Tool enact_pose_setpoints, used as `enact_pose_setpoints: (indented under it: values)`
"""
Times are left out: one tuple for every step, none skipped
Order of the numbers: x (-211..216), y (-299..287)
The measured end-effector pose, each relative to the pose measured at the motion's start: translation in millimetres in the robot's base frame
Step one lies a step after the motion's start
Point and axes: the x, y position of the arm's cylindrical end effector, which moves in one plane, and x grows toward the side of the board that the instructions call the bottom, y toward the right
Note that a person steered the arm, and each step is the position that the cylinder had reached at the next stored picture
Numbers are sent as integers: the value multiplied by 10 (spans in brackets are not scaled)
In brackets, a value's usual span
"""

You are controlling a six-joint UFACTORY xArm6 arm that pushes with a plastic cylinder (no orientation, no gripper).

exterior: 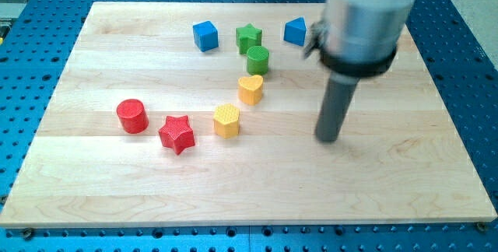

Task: Slide the green star slightly to the left

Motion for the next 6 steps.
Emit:
enact_pose_setpoints:
  values:
    - [-774, 102]
    - [-1321, 67]
    - [-1587, -22]
    - [-1774, -154]
    - [-1840, -427]
    - [-1840, -777]
